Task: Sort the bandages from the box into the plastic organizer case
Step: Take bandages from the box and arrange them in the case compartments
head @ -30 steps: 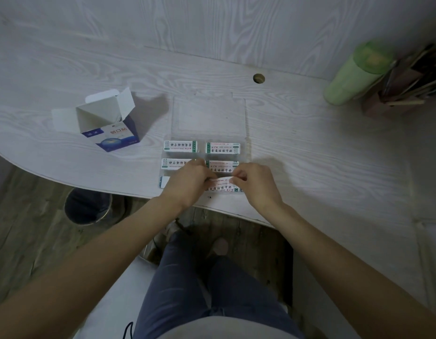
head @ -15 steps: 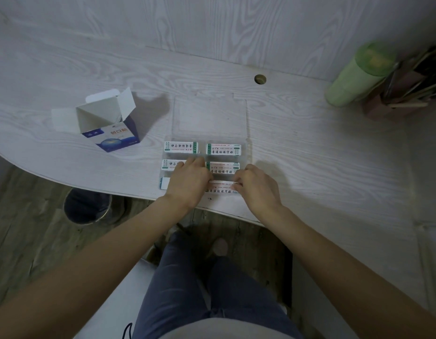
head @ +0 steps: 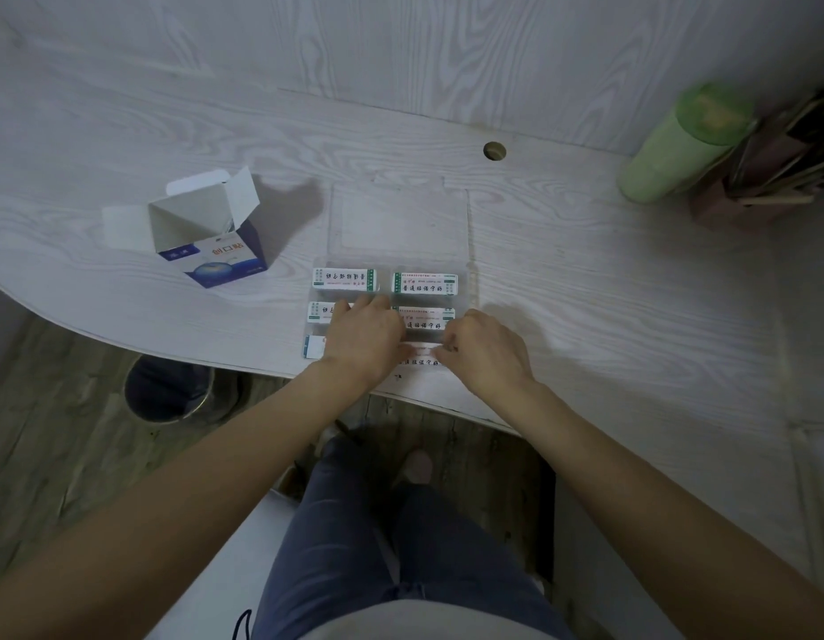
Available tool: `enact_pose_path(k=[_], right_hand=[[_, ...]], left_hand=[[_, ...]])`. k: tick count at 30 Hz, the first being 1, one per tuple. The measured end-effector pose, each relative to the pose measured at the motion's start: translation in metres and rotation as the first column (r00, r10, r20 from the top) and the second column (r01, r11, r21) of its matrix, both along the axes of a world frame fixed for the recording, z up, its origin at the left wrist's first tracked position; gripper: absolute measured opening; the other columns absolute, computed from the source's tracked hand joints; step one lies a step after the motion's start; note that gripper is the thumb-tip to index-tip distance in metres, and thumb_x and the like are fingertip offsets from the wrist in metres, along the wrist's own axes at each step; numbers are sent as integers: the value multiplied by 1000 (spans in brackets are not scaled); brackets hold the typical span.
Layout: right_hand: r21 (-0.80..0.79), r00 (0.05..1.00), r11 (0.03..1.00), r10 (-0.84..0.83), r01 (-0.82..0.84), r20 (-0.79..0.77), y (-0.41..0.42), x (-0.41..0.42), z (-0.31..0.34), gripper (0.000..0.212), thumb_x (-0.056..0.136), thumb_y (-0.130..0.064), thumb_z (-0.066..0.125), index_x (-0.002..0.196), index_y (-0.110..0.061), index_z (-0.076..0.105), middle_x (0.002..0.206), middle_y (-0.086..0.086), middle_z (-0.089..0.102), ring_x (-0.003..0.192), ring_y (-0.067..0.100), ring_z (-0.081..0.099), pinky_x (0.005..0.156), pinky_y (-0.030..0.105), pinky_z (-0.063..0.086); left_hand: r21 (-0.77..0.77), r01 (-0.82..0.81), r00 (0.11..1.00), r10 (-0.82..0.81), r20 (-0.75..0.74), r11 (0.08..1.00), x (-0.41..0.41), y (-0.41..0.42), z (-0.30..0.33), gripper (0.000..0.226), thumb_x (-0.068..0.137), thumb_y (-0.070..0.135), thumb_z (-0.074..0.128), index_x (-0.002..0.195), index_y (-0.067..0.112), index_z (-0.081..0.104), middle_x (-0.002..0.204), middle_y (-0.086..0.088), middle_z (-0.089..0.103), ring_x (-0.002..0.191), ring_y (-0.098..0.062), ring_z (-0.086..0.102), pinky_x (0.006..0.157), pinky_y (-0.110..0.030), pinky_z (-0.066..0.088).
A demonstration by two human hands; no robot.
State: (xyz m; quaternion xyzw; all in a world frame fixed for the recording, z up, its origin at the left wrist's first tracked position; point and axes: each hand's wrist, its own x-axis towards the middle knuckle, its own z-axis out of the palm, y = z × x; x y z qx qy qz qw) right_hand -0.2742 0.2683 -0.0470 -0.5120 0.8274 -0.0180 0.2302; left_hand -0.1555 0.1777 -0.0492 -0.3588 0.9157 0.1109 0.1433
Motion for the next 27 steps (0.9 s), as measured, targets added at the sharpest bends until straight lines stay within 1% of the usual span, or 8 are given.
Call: enact_pose_path(k=[2,5,11,14,18,22,24,27], right_hand=[[15,1000,1000,9,-9,-14,-1,1,1,28,91,-35,59,107,-12,66,109,5,58,97,24,59,70,32,44],[21,998,999,39,-38,-59,-1,3,1,31,92,-34,58,114,-12,63,111,6,57,100,25,58,71,32,42],[14,997,999,46,-45,-64,1,3,3,30,93,-34,56,113,-12,63,111,5,56,99,23,57,70,32,42],[13,996,998,64,-63,-67,3,3,5,29,94,-32,54,113,-12,62,112,6,55,99,23,57,70,31,42],[8,996,998,66,-65,-52,3,4,10,29,96,-34,51,113,-12,62,113,5,54,98,22,57,70,31,41],[-54,998,997,43,-46,-49,-3,3,23,29,99,-32,44,109,-13,63,110,5,56,93,21,57,68,30,44],[-86,997,995,52,-57,-53,-12,3,32,28,99,-30,43,108,-13,64,110,5,57,93,22,57,70,32,47],[-164,994,981,103,-106,-24,-37,10,50,28,99,-26,42,113,-12,63,112,6,56,100,22,54,74,34,48]], left_hand=[[-16,1,1000,-1,6,1000,0,0,0,32,90,43,55,109,22,68,125,-4,54,123,-23,44,102,-41,31],[-18,9,1000,-8,24,1000,-2,1,0,32,90,43,55,110,21,67,126,-4,53,124,-23,42,102,-41,30],[-15,6,1000,-6,-16,1000,0,2,-1,32,91,42,54,110,20,67,125,-4,55,123,-22,44,102,-40,31],[-9,-3,999,2,-50,1000,3,2,0,33,92,43,52,110,20,68,120,-4,56,119,-22,46,99,-39,33],[0,-22,994,22,-104,1000,6,1,5,31,94,41,49,107,21,69,113,-4,58,109,-21,52,92,-36,36],[5,-73,980,73,-183,997,14,-6,18,30,96,37,47,92,17,69,99,-2,63,90,-18,58,84,-32,34],[-8,-97,974,94,-206,995,19,-13,29,30,96,36,46,95,17,69,100,-3,63,90,-21,58,83,-33,34],[-62,-181,953,159,-258,982,35,-33,47,29,96,36,47,103,17,67,102,-6,62,94,-26,59,82,-34,37]])
